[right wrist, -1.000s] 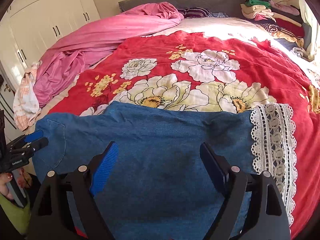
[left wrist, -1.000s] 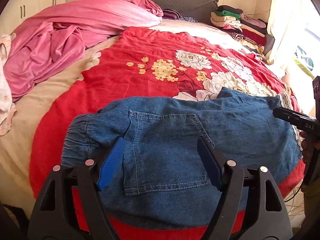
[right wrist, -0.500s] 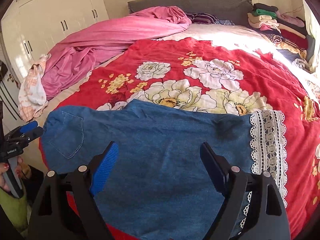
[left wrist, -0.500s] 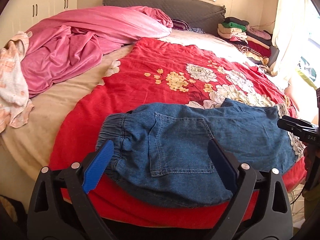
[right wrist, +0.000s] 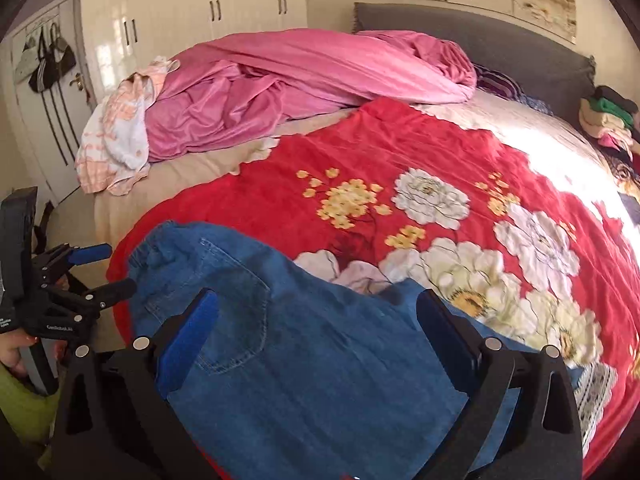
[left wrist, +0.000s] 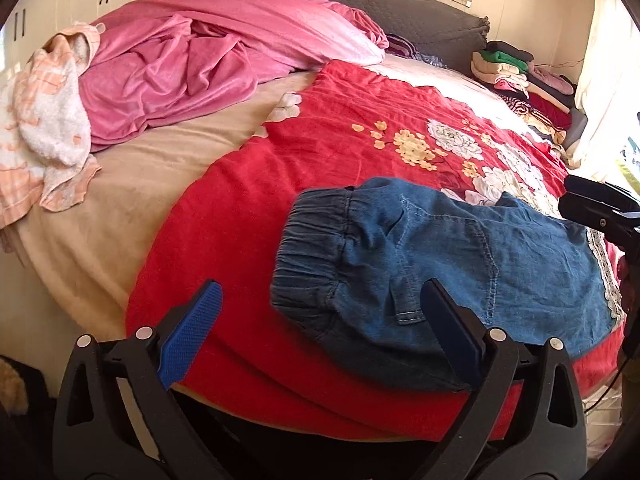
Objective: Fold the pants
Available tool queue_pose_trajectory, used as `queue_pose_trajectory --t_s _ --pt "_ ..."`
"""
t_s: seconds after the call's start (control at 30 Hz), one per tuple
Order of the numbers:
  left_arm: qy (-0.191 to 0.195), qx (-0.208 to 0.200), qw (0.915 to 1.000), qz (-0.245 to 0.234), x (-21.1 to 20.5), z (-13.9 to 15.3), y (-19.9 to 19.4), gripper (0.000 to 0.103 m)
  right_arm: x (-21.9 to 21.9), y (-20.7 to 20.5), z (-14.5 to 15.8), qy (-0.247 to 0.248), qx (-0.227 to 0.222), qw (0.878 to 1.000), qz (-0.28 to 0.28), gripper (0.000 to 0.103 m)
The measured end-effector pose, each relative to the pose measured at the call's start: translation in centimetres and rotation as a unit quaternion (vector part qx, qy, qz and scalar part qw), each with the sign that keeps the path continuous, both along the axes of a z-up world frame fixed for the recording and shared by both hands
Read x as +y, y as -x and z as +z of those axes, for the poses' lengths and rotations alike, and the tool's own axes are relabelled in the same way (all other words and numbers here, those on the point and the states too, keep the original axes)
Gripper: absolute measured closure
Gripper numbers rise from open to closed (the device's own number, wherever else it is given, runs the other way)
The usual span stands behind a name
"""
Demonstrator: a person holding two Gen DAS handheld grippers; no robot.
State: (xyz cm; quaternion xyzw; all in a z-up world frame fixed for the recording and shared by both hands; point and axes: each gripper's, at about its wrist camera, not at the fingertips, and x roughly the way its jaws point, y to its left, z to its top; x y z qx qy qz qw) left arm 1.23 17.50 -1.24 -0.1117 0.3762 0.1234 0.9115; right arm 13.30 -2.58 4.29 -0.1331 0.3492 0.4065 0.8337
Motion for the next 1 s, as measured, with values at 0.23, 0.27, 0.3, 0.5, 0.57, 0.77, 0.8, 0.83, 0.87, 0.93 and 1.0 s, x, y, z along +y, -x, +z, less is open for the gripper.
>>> queue_pose_trajectory --t_s 0.23,0.27,0.3,0.5,0.57,0.77,0.8,0.83,0.87,0.93,1.0 --pt "0.024 0.020 0.9994 0.012 1.7 -2.2 0.1 0.010 6.7 -0.7 -1.0 0.037 0.011 0.996 0.085 0.005" --pt "0.030 0.025 0.9992 0.012 2.0 -2.7 0.0 0.010 7.5 -0.8 -1.2 0.041 0.017 0.994 0.097 0.005" --pt "0.036 0.027 0.9989 0.013 2.2 -3.1 -0.1 0.010 8.3 -1.0 -1.5 0.044 0.022 0.993 0.107 0.005" --pt "0.067 0.028 0.9973 0.008 2.6 -4.6 -0.4 0.014 12.2 -1.3 -2.8 0.060 0.056 0.983 0.163 0.005" --pt "0.069 0.027 0.9972 0.004 2.6 -4.7 -0.5 0.018 13.2 -1.1 -3.1 0.063 0.062 0.979 0.184 0.005" --pt "0.079 0.025 0.9966 -0.002 2.5 -4.9 -0.6 0.024 16.7 -0.4 -3.9 0.075 0.078 0.962 0.252 0.006" --pt "0.080 0.025 0.9965 -0.002 2.5 -4.9 -0.6 0.024 17.3 -0.2 -4.2 0.079 0.084 0.957 0.266 0.006" --pt "0.081 0.025 0.9964 -0.002 2.5 -4.9 -0.6 0.024 17.9 0.0 -4.6 0.083 0.090 0.952 0.281 0.006" --pt "0.081 0.025 0.9964 -0.002 2.5 -4.9 -0.6 0.024 18.4 0.1 -5.1 0.089 0.095 0.948 0.289 0.011" --pt "0.081 0.026 0.9964 0.000 2.5 -4.9 -0.7 0.024 19.1 0.2 -6.3 0.099 0.121 0.938 0.308 0.044" --pt "0.082 0.028 0.9962 0.002 2.5 -4.9 -0.7 0.024 19.0 0.1 -6.7 0.091 0.121 0.938 0.311 0.050"
